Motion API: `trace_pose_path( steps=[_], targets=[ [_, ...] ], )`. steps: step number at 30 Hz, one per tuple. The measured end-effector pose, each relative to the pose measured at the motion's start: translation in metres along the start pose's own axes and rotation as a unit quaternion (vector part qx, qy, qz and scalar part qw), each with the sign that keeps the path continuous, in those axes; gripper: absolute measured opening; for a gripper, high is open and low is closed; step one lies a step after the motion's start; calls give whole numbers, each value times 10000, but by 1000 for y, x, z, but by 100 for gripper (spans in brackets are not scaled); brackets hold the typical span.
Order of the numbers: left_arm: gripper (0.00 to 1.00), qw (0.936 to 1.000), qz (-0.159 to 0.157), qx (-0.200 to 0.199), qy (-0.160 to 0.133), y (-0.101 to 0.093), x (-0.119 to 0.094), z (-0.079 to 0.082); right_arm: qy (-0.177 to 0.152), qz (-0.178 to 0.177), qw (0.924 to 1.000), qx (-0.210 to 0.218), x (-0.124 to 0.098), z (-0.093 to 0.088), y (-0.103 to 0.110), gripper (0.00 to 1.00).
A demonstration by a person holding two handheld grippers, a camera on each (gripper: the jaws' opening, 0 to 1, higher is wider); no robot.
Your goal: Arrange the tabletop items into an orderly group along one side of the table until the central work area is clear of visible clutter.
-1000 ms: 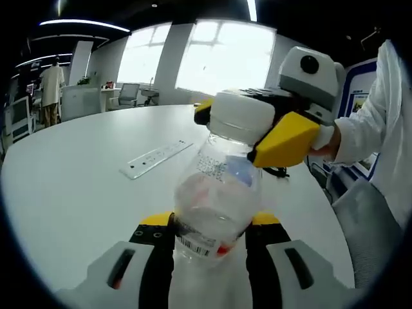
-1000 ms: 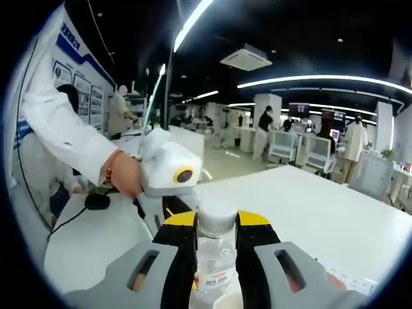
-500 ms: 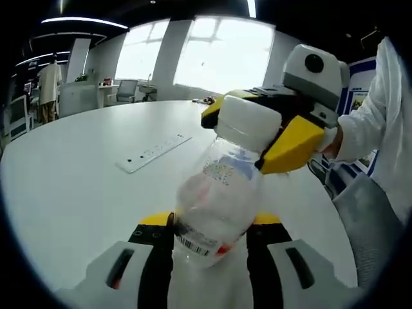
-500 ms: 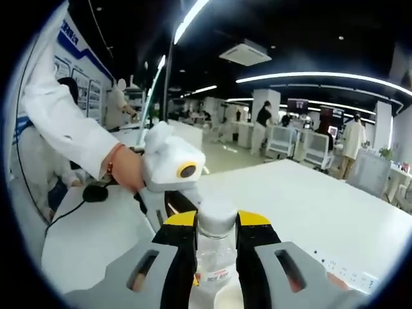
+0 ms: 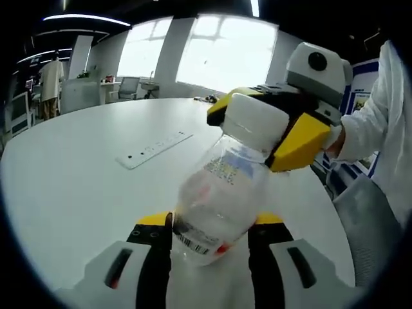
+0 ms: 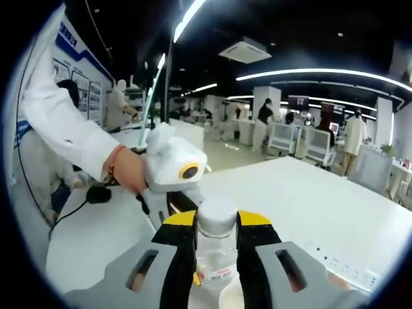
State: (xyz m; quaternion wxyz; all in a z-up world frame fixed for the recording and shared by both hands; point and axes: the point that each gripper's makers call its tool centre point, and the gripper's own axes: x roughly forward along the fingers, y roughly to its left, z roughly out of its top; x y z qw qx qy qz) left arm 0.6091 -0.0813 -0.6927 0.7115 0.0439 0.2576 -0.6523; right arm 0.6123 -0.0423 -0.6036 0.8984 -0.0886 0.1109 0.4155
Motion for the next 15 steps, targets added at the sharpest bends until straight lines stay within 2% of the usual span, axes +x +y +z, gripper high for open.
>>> trace_pose_path(
  steps=[15],
  targets=[
    [53,10000,88,3,-23,-1,-7,2,42,-44,10000,14,0,1,1,28]
  ],
)
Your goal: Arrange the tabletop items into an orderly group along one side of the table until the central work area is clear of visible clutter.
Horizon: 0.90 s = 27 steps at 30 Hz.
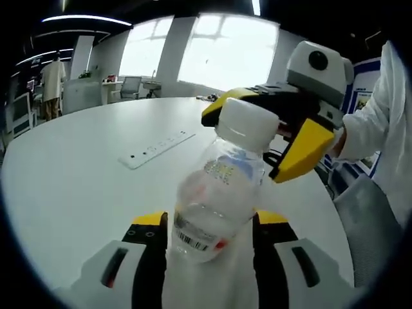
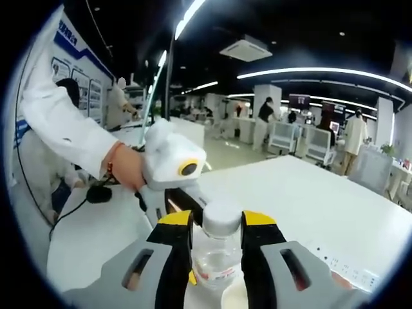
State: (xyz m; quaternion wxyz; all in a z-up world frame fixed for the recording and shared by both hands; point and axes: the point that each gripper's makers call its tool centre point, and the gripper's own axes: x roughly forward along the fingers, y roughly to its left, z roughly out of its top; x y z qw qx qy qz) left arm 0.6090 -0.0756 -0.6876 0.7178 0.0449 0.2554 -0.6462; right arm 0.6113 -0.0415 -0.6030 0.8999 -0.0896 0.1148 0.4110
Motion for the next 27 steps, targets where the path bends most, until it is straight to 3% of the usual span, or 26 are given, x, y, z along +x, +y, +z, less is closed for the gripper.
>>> trace_pose_path(
  steps=[18,22,27],
  targets=[
    [64,9997,131,-117,-180,-6,-11,9,-76,-208,9997,138,-12,6,-4,43],
    [68,9995,147,-147,-223,-9,-12,11,-96,-247,9995,178,-16,6,-4,51],
    [74,9994,213,-148,-225,-11,-16,14,-65,-310,9992,232,-23,5,-5,54]
  ],
)
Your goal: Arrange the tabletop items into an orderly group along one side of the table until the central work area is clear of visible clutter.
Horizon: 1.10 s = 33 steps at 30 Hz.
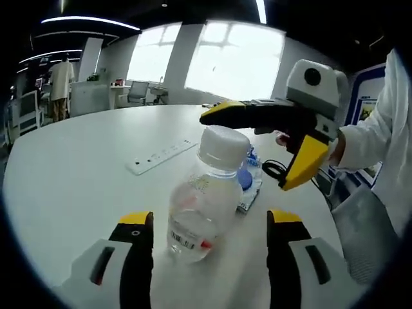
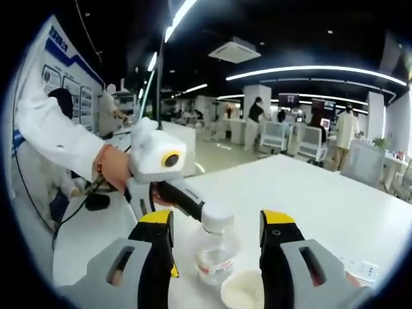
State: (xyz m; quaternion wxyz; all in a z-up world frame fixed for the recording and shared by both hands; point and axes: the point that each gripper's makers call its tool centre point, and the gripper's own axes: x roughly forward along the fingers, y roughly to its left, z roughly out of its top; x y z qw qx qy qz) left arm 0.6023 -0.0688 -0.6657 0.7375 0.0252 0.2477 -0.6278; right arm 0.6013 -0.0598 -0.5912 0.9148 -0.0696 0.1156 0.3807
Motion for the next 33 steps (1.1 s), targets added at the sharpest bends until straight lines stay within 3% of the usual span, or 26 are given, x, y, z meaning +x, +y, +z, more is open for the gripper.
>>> trace_pose_path(
  steps=[9,19,33],
  targets=[
    [79,10000,73,-27,-55,-8,-8,5,55,-286,9993,214,-20,-6,-9,63],
    [82,9995,246,-99,-159,-18,-22,5,175,-693,9963,471,-60,-22,-17,73],
    [85,9978,487,-128,-423,-49,-47,24,276,-1445,9861,770,-155,-41,-30,78]
  ],
)
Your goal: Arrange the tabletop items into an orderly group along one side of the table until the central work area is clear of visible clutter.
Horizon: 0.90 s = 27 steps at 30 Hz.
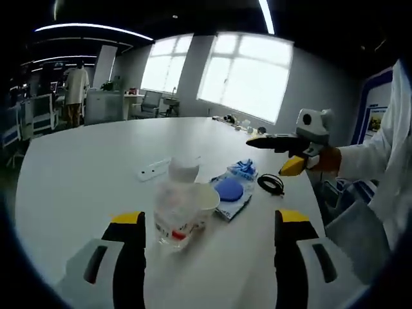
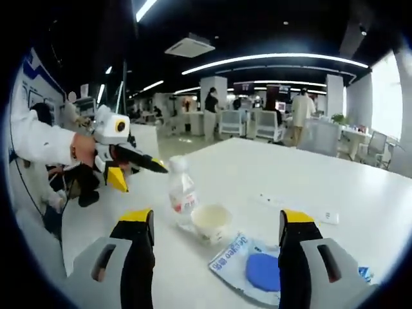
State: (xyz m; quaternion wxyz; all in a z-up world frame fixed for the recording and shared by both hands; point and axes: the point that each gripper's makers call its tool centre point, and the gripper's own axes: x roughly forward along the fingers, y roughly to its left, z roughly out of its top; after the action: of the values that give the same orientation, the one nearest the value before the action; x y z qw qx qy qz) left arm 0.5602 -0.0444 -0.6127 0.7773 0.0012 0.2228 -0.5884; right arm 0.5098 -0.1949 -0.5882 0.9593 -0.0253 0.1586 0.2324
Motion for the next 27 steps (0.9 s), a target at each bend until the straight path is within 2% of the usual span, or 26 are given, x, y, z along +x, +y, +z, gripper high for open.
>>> trace_pose_path(
  steps=[8,14,21,27],
  targets=[
    [85,9995,302,-46,-120,-27,-19,7,58,-136,9999,63,-48,-7,-14,79],
    [86,9989,419,-143,-166,-54,-30,2,76,-287,9995,97,-88,-15,-29,80],
    [87,9979,568,-281,-146,-84,-39,-8,213,-492,9983,242,-135,-39,-44,80],
    [88,9970,679,-345,-135,-102,-41,-15,256,-682,9967,365,-172,-56,-56,80]
  ],
)
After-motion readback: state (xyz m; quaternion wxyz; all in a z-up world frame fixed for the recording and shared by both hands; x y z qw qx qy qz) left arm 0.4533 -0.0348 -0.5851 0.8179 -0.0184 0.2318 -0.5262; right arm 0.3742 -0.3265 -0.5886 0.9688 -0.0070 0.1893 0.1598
